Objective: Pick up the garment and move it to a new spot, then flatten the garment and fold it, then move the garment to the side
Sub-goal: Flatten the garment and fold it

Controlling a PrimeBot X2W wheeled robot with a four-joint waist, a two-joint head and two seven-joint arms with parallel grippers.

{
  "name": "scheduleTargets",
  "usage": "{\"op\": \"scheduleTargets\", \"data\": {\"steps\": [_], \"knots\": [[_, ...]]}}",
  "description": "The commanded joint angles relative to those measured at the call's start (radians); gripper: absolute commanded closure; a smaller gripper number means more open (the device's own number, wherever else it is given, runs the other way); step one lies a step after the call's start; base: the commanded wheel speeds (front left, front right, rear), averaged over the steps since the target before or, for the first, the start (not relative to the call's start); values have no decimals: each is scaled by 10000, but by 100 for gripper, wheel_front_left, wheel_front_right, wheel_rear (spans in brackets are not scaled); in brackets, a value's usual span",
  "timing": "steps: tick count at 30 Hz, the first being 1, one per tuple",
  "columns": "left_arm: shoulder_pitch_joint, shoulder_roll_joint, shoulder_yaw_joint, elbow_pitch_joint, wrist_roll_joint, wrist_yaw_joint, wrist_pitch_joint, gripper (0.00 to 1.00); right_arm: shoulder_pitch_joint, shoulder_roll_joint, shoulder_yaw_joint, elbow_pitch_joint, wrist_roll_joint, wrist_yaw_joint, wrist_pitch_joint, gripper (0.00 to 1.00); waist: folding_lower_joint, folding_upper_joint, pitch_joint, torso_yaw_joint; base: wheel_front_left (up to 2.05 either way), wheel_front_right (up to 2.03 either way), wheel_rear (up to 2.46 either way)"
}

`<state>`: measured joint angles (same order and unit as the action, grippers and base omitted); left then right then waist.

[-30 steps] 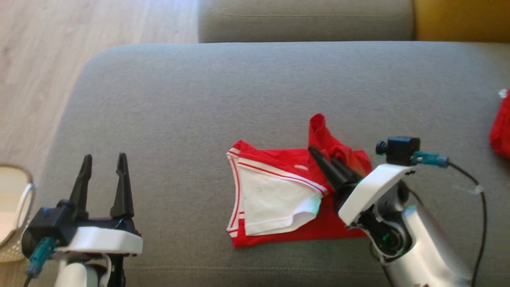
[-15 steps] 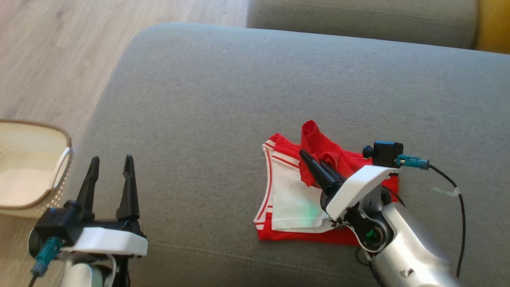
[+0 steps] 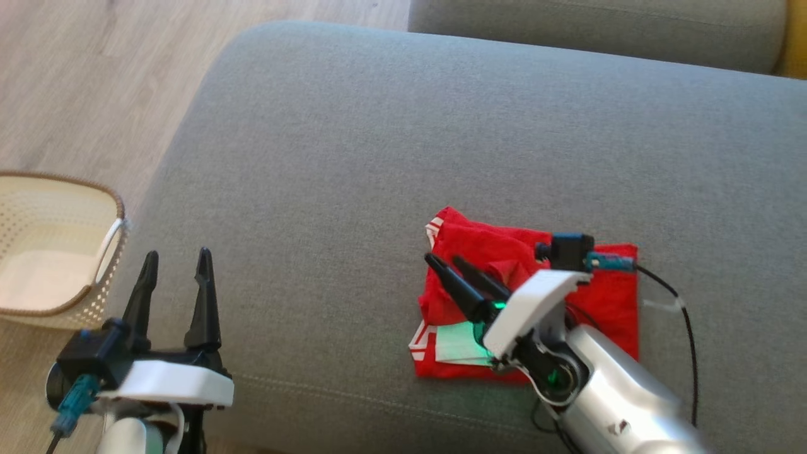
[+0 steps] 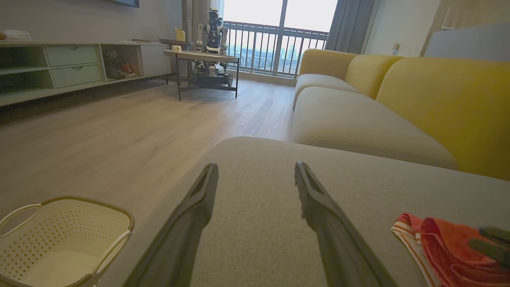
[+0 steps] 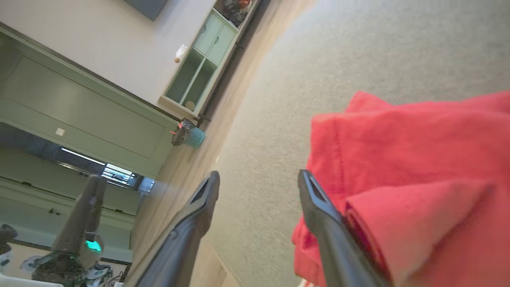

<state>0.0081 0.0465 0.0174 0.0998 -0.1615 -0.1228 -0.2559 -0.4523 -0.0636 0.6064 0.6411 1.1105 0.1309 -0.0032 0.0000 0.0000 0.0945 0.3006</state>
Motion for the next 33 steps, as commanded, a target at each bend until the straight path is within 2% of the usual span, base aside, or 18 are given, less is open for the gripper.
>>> {"op": "scheduleTargets", "data": {"steps": [1,6,11,12,16,23,28,33], "knots": [[-415,38,331,-294,-103,38,-59,0,-458,133,153,-383,81,-2,-131,0,0,0,-44,-55,0,0,0],[-365,38,322,-282,-112,71,-59,0,-844,133,148,-453,252,-2,-312,0,0,0,-232,-377,0,0,0],[-239,38,468,-351,-102,86,-59,0,-1164,133,-793,-783,-254,-2,-338,0,0,0,-447,-821,0,0,0],[-207,38,482,-409,-117,79,-59,0,-1240,69,-1443,-956,-869,-2,-313,0,0,0,-506,-1012,0,0,0],[-188,38,423,-475,-174,86,-59,0,-1025,-298,-2999,-1520,-2070,-2,-135,0,0,0,-611,-1384,0,0,0],[-327,38,206,-541,-270,196,-59,0,162,-716,-5353,-3301,-4746,-2,242,0,0,0,-551,-1892,0,0,0],[-455,38,118,-636,-317,268,-59,0,1350,-965,-5917,-4868,-6646,-2,-72,0,0,0,-442,-2157,0,0,0],[-478,37,-15,-681,-341,315,-59,0,2414,-1012,-6260,-5443,-8283,-2,-1173,0,0,0,-406,-2310,0,0,0]]}}
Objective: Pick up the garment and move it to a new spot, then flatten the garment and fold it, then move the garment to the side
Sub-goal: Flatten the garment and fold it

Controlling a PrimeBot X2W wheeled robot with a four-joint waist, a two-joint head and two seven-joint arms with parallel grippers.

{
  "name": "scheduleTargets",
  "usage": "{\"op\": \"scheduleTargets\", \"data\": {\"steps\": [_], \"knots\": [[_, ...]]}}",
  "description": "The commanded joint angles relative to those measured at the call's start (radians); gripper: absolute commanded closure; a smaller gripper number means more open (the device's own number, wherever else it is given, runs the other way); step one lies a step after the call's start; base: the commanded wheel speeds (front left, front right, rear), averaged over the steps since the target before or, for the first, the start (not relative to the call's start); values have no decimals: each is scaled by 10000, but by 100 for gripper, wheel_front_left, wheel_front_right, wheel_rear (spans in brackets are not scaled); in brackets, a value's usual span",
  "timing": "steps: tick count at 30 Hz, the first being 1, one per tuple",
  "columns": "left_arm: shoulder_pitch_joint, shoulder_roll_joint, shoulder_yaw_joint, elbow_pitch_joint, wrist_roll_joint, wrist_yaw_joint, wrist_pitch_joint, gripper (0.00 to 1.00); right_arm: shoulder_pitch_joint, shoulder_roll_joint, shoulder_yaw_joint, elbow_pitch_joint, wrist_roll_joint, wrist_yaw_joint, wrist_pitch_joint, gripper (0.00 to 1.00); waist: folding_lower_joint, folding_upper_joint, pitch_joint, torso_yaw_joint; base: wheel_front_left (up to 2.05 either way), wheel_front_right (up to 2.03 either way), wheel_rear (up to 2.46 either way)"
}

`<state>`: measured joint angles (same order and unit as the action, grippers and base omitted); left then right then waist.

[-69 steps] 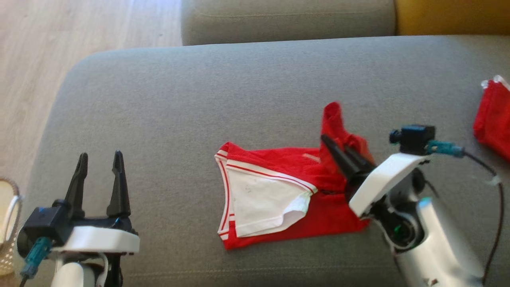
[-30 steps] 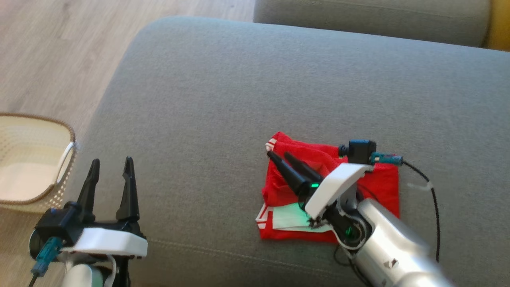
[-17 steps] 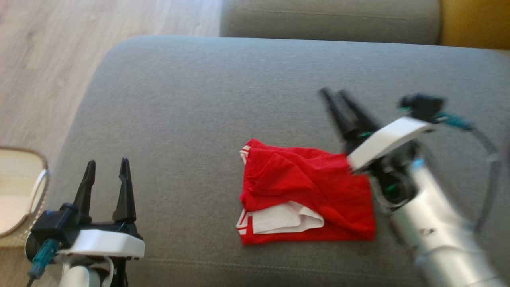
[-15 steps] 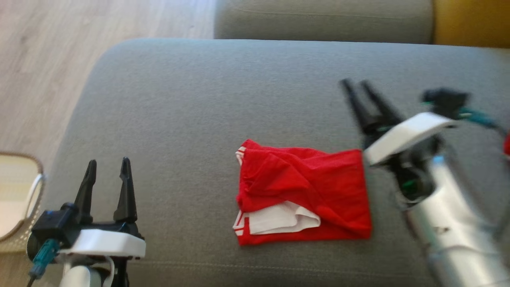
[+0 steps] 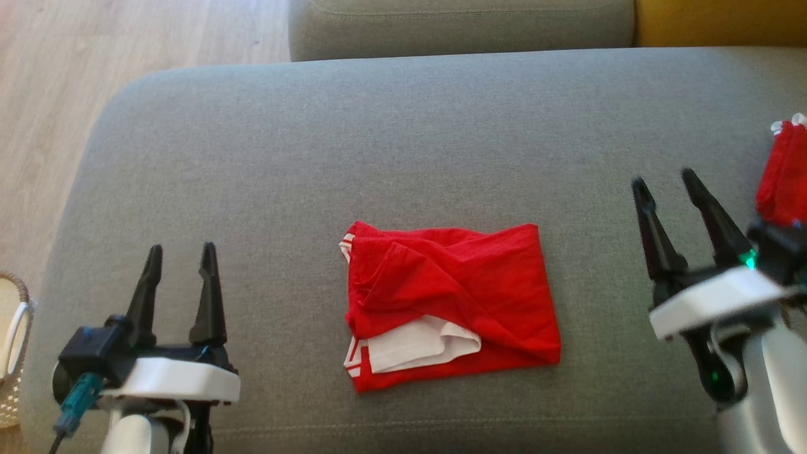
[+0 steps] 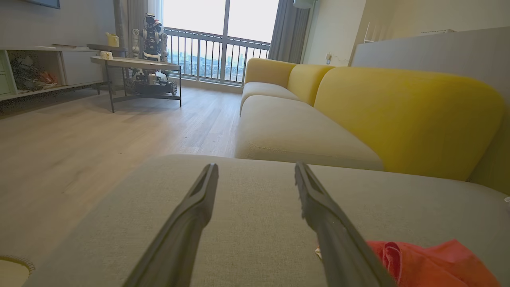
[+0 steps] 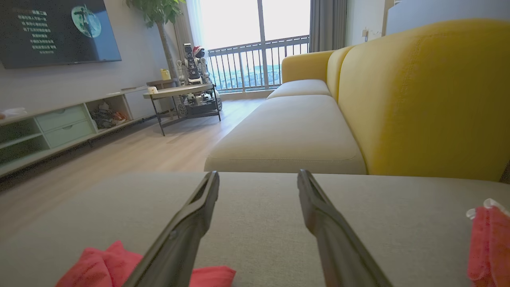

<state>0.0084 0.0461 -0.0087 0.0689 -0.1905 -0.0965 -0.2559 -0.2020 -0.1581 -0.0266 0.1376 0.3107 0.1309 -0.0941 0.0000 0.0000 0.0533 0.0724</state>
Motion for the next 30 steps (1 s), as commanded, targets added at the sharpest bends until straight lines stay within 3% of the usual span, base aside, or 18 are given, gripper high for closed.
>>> {"op": "scheduleTargets", "data": {"steps": [1,6,14,15,16,17,23,30], "knots": [[-474,41,215,-378,-49,58,-59,0,80,58,-67,-425,-515,-2,-512,0,0,0,5,-50,0,0,0],[-340,41,88,-475,-104,159,-59,0,716,518,-427,-340,-1657,-2,-1340,0,0,0,-24,-137,0,0,0],[-249,41,-111,-502,-192,248,-59,0,825,855,-617,-26,-2284,-2,-1616,0,0,0,46,-113,0,0,0],[-274,41,-131,-493,-194,242,-59,0,768,869,-569,-1,-2296,-2,-1626,4,0,0,86,-87,0,0,0],[-305,41,-150,-479,-190,234,-59,0,695,873,-499,24,-2311,-2,-1634,65,0,0,134,-57,0,0,0],[-339,41,-166,-463,-185,221,-59,0,615,859,-366,50,-2302,-2,-1639,100,0,0,190,-19,0,0,0],[-556,41,-267,-319,-188,154,-59,0,-12,461,1388,531,-1718,-2,-1652,100,0,0,557,351,0,0,0],[-764,41,-549,-121,-205,157,-59,0,-1011,-352,3778,2255,-361,-2,-1499,100,0,0,870,1049,0,0,0]]}}
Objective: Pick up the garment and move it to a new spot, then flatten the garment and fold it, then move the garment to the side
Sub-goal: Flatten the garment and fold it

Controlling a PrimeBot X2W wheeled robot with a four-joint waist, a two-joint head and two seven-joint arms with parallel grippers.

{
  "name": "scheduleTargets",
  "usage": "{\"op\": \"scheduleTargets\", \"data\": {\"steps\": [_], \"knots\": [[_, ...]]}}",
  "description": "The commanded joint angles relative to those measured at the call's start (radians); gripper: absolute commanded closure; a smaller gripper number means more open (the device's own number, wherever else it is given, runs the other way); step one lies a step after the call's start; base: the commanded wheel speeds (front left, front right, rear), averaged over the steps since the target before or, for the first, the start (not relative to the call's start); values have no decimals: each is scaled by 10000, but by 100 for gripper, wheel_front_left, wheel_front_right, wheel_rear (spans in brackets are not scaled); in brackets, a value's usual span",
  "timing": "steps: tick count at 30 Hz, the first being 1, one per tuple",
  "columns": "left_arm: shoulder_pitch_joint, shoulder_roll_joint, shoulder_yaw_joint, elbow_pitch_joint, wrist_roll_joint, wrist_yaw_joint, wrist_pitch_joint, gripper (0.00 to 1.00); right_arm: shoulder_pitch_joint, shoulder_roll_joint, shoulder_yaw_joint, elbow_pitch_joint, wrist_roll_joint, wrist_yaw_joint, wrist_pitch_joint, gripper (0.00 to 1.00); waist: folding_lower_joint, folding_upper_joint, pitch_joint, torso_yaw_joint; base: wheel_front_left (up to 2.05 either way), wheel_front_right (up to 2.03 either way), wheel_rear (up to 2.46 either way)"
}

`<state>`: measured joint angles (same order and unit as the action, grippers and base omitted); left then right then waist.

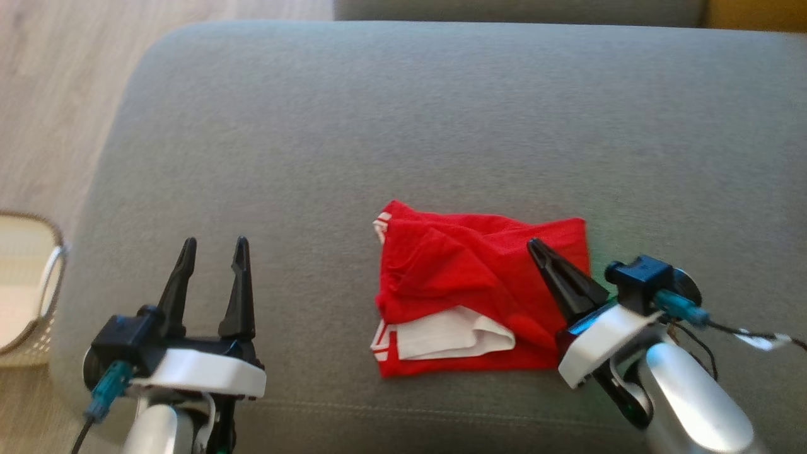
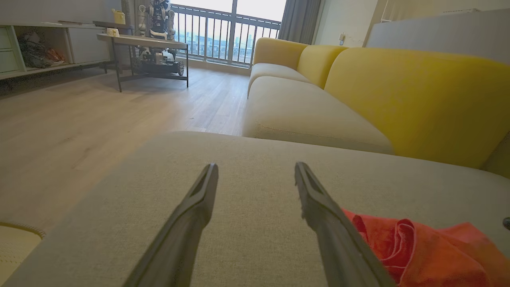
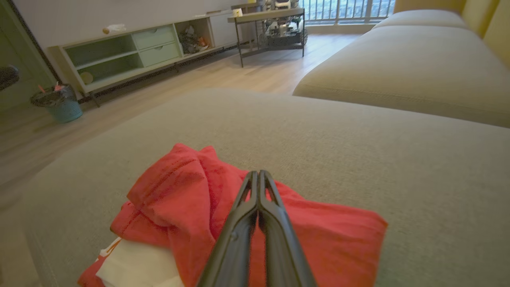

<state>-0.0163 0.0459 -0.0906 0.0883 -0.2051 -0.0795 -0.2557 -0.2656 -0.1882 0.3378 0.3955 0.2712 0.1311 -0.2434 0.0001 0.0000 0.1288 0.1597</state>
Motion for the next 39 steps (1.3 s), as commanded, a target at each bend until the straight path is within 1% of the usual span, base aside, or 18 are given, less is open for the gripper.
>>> {"op": "scheduleTargets", "data": {"steps": [1,8,13,18,24,25,31,34,36,39], "knots": [[-550,43,251,-298,-54,-4,-61,0,-551,-140,395,-55,187,-4,8,100,-1,0,161,283,0,0,0],[-702,43,405,-172,-120,52,-61,0,-1653,-686,1936,1643,1103,-4,28,100,-1,0,423,926,0,0,0],[-695,43,531,-181,-93,17,-61,0,-2169,-917,3199,2541,1737,-4,118,100,-1,0,470,1124,0,0,0],[-664,43,656,-143,-35,-6,-61,0,-2429,-1059,4518,2539,2581,-4,-1,100,-1,0,319,1067,0,0,0],[-578,43,659,-141,-15,-53,-61,0,-2421,-1181,5514,1941,3369,-4,-144,100,-1,0,47,807,0,0,0],[-578,43,659,-141,-15,-53,-61,0,-2421,-1181,5514,1941,3369,-4,-144,100,-1,0,47,807,0,0,0],[-530,43,671,-146,-22,-81,-61,0,-2350,-1199,6717,1755,4079,-4,-129,100,-1,0,11,618,0,0,0],[-580,43,649,-107,-43,-101,-61,0,-2486,-1065,6980,2155,4433,-4,-51,100,-1,0,50,587,0,0,0],[-608,43,634,-77,-59,-106,-61,0,-2618,-948,7117,2620,4412,-4,27,100,-1,0,50,586,0,0,0],[-606,43,674,-59,-108,-73,-61,0,-2738,-588,6887,2805,4724,-4,-77,100,-1,0,13,527,0,0,0]]}}
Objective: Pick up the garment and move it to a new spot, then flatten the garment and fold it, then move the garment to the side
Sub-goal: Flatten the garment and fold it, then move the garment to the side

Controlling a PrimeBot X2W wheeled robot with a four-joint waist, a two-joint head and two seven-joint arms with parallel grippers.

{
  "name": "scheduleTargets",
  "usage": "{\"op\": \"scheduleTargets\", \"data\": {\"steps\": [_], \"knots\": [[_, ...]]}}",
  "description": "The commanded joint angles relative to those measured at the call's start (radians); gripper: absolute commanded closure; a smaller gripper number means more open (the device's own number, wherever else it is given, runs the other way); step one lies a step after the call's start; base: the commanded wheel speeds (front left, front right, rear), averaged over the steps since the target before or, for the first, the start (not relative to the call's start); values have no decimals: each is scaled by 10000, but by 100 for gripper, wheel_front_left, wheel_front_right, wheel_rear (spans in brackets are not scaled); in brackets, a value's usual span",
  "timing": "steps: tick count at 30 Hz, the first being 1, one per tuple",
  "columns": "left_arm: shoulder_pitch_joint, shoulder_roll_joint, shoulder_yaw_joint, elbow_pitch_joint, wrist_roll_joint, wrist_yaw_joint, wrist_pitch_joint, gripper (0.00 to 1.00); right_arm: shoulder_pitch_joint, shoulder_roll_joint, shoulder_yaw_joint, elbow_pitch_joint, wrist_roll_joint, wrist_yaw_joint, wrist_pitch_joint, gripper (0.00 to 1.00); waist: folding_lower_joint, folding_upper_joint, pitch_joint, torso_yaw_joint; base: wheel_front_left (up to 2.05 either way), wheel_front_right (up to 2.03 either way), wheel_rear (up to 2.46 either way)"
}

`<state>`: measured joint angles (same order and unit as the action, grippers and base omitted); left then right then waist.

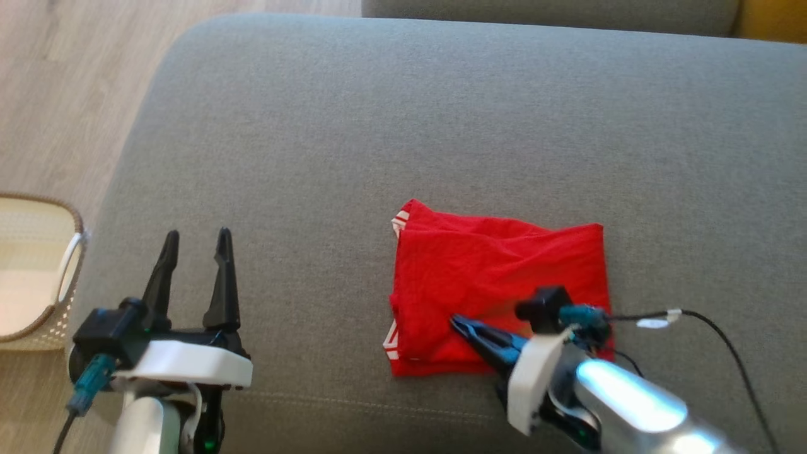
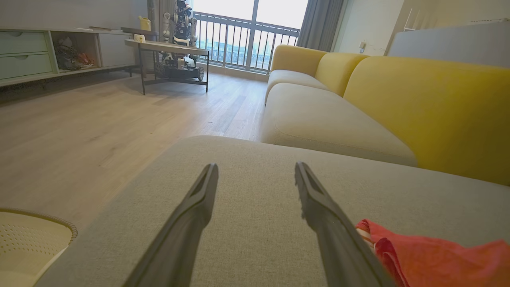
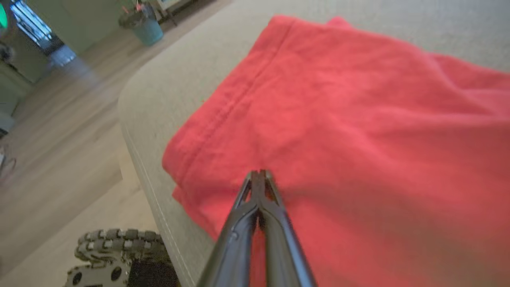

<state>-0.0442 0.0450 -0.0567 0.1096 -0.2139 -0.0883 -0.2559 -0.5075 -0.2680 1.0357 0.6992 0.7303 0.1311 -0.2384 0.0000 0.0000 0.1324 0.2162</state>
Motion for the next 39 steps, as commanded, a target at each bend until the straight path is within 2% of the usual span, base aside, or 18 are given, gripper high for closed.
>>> {"op": "scheduleTargets", "data": {"steps": [1,5,8,13,19,23,26,30,31,32,33,39], "knots": [[-302,53,378,-282,-38,39,-59,0,-378,278,-261,-256,233,-4,-161,100,0,0,-49,-101,0,0,0],[-149,53,585,-337,-91,92,-59,0,-569,165,-1862,-937,41,-4,-226,100,0,0,-215,-599,0,0,0],[-145,53,701,-375,-126,114,-59,0,-329,-123,-3399,-1642,-974,-4,-229,100,0,0,-335,-940,0,0,0],[-171,53,849,-536,-200,160,-59,0,671,-184,-6308,-2945,-2778,-4,-231,100,0,0,-472,-1546,0,0,0],[-161,53,1031,-674,-215,248,-59,0,1771,589,-8984,-4094,-4594,-4,-232,100,0,0,-563,-2134,0,0,0],[-147,53,1115,-826,-369,292,-59,0,2356,1120,-10022,-5001,-5907,-4,-232,100,0,0,-536,-2326,0,0,0],[-59,53,1209,-855,-556,361,-59,0,2812,1641,-10555,-5518,-6283,-4,-232,100,0,0,-527,-2424,0,0,0],[83,53,1244,-832,-566,355,-59,0,3209,1925,-10912,-5739,-6502,-4,-232,100,0,0,-531,-2482,0,0,0],[131,53,1249,-787,-557,339,-59,0,3312,1997,-11009,-5771,-6474,-4,-233,79,0,0,-536,-2491,0,0,0],[176,53,1245,-735,-554,323,-59,0,3411,2048,-11053,-5779,-6468,-4,-233,24,0,0,-544,-2494,0,0,0],[216,53,1236,-702,-549,312,-59,0,3498,2084,-11063,-5770,-6454,-4,-233,0,0,0,-554,-2492,0,0,0],[321,53,1156,-565,-393,259,-59,0,3718,2165,-11025,-5709,-6410,-4,-233,0,0,0,-619,-2424,0,0,0]]}}
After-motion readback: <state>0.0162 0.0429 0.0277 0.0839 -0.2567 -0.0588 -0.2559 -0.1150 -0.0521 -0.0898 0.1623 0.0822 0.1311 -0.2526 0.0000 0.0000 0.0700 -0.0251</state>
